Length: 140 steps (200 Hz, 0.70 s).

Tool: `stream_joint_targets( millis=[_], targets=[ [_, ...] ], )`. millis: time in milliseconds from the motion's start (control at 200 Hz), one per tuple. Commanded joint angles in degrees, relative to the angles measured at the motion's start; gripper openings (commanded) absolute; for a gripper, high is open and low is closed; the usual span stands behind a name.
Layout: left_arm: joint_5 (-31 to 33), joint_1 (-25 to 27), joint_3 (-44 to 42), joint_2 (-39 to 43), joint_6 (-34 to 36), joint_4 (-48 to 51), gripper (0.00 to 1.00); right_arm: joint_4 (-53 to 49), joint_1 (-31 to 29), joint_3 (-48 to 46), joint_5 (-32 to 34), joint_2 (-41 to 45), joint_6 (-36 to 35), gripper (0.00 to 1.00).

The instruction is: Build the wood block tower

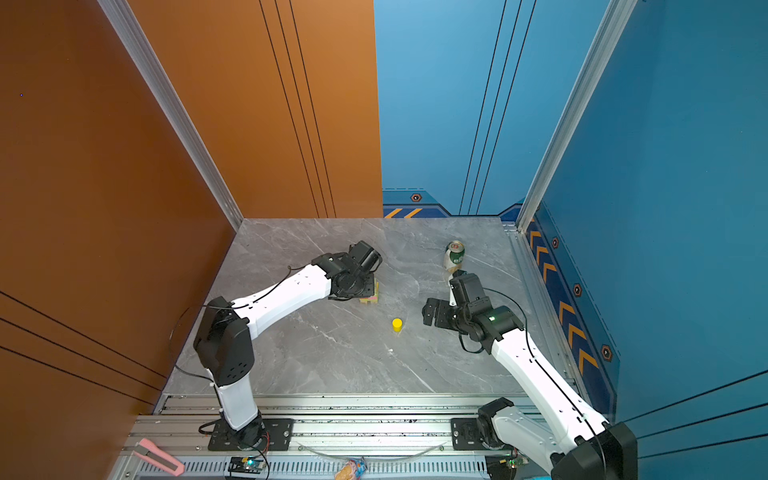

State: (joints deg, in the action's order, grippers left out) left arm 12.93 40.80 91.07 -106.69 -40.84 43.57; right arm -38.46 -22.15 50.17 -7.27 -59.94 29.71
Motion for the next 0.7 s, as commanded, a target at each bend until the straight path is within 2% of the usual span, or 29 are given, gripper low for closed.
stream_joint_targets(
  millis=[0,696],
  targets=[
    [-2.18,-0.87,2.72,-2.22,1.18,1.78,0.26,-2.40,-0.33,2.05,1.63,-1.73,-1.58,1.00],
    [-2.73,-2.73,9.58,-9.67,2.32,3.67,0.27,-2.41,0.06,4.26,2.58,-5.16,-2.26,1.00]
  ],
)
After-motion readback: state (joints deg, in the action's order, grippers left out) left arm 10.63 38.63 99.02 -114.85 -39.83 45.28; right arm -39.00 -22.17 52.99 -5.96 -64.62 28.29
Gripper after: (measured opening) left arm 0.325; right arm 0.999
